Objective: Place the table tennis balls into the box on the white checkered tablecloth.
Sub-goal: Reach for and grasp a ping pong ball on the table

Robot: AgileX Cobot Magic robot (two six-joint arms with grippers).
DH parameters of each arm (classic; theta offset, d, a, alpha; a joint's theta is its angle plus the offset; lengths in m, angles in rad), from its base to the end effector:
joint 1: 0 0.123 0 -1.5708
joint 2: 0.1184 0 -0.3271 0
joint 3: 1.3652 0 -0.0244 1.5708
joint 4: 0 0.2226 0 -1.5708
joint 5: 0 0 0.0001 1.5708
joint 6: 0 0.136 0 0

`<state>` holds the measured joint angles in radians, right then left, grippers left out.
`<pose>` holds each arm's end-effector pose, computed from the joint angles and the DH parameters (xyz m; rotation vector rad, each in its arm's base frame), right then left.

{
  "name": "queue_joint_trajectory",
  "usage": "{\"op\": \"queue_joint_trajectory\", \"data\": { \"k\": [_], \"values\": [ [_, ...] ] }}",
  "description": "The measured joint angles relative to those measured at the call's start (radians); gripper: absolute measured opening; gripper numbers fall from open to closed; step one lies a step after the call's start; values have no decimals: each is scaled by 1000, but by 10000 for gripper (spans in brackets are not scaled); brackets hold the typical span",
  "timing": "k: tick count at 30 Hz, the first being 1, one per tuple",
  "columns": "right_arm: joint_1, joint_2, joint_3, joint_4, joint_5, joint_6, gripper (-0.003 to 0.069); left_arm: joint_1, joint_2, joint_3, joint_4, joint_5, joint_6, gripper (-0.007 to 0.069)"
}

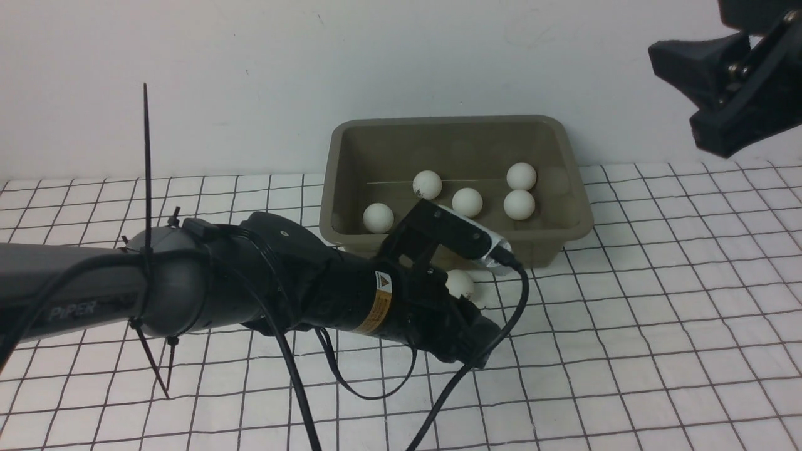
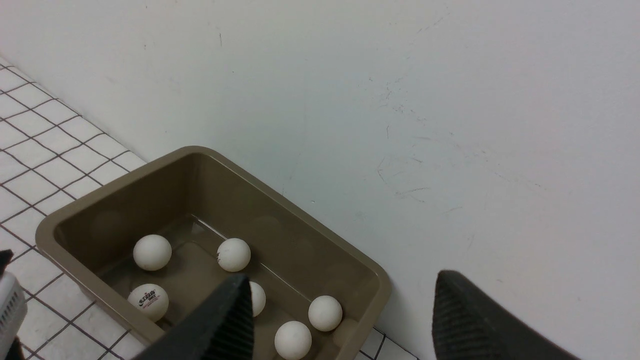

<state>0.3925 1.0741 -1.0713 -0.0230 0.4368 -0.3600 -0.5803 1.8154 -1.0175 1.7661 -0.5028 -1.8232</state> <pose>0.2098 0.0854 0.4230 -0.7192 1.7836 -0.0015 0.2850 -0.2636 0.2147 0.8914 2.2706 -0.8706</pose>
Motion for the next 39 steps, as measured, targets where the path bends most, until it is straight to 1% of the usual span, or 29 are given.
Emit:
{"op": "queue_joint_trajectory", "data": {
  "k": [1, 4, 6, 9, 12, 15, 18, 19, 23, 27, 33, 35, 39],
  "values": [
    [0, 0, 0, 0, 0, 0, 442, 0, 0, 0, 2, -37, -70, 272],
    [0, 0, 0, 0, 0, 0, 442, 0, 0, 0, 4, -95, -153, 272],
    [0, 0, 0, 0, 0, 0, 442, 0, 0, 0, 7, -162, -209, 272],
    [0, 0, 0, 0, 0, 0, 442, 0, 0, 0, 10, -225, -245, 272],
    [0, 0, 0, 0, -1, 0, 442, 0, 0, 0, 18, -262, -240, 272],
    [0, 0, 0, 0, -1, 0, 442, 0, 0, 0, 18, -170, -176, 272],
    [0, 0, 0, 0, -2, 0, 442, 8, 0, 0, 18, -15, -91, 272],
    [0, 0, 0, 0, -2, 0, 442, 17, 0, 0, 18, 62, -57, 272],
    [0, 0, 0, 0, -2, 0, 442, 65, 0, 0, 13, 226, 38, 272],
    [0, 0, 0, 0, -2, 0, 442, 118, 0, 0, 9, 280, 69, 272],
    [0, 0, 0, 1, -3, 1, 442, 173, 1, 5, 4, 312, 106, 272],
    [0, 0, 0, 1, -4, 1, 442, 194, 1, 6, 3, 379, 143, 272],
    [0, 0, 0, 1, -8, 1, 442, 220, 1, 2, -4, 510, 252, 272]
  ]
}}
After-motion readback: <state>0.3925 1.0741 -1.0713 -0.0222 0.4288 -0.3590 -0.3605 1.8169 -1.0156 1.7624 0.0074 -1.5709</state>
